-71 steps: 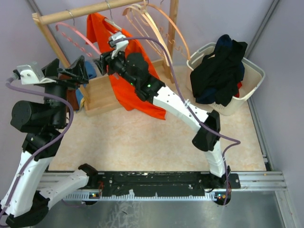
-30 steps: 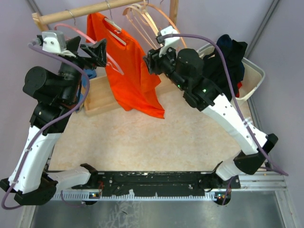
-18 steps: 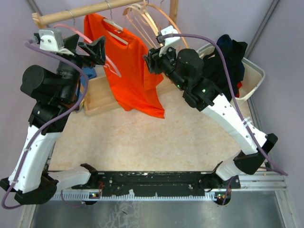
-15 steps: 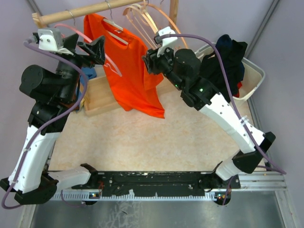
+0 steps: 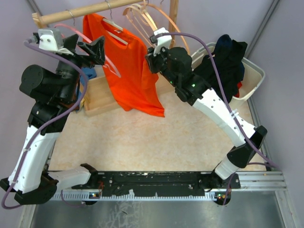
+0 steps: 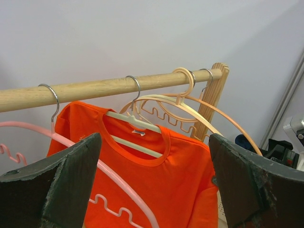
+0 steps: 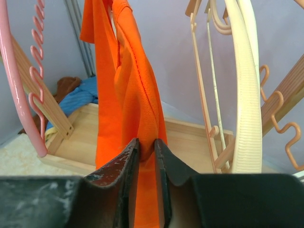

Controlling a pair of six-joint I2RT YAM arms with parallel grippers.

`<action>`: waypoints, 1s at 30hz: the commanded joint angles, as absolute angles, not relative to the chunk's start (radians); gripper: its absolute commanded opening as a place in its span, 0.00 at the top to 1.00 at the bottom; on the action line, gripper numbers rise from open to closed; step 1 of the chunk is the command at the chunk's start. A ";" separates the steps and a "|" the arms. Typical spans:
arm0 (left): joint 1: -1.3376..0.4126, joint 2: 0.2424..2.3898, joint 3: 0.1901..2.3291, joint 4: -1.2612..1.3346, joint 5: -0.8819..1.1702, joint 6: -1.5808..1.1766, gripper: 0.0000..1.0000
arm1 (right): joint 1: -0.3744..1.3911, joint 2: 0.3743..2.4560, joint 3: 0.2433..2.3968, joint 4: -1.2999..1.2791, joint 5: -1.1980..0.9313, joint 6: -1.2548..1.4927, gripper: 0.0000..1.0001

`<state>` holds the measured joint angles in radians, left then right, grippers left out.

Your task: Remove the t-shirt from the hanger

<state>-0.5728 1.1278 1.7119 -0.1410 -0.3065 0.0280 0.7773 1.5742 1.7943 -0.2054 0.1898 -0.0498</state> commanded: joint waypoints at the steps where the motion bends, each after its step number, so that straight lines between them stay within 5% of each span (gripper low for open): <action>1: -0.575 1.118 1.721 -0.127 -0.317 0.043 0.01 | 0.773 1.565 1.832 -0.152 0.192 -0.045 0.86; 6: -0.575 1.141 1.737 -0.121 -0.316 0.044 0.01 | 0.773 1.519 1.779 -0.140 0.200 -0.032 1.00; 30: -0.575 1.382 1.990 -0.193 -0.319 0.051 0.01 | 0.773 1.209 1.498 -0.141 0.287 -0.008 1.00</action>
<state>-0.5728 1.3685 1.9514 -0.1848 -0.3046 0.0353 0.7773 1.2648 1.5066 -0.1616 0.2554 -0.0048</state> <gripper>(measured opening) 0.995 0.006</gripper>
